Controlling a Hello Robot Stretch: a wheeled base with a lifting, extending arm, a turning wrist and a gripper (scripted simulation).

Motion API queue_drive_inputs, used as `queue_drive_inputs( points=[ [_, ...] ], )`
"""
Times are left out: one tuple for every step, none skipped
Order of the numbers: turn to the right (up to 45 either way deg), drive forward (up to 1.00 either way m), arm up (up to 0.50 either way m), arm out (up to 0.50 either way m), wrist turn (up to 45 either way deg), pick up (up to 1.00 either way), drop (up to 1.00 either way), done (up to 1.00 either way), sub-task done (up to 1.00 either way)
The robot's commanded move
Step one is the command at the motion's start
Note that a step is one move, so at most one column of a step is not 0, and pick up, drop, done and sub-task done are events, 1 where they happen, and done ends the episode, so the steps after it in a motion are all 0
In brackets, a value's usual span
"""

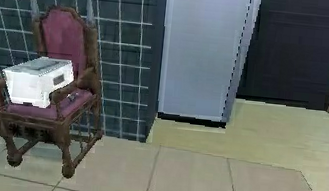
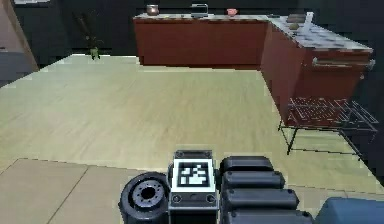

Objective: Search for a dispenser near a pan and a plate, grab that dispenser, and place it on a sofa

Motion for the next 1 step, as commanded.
queue_drive_inputs(
  points=[
    [27.0, 0.0, 0.0, 0.0, 0.0, 0.0, 0.0, 0.0, 0.0]
  ],
)
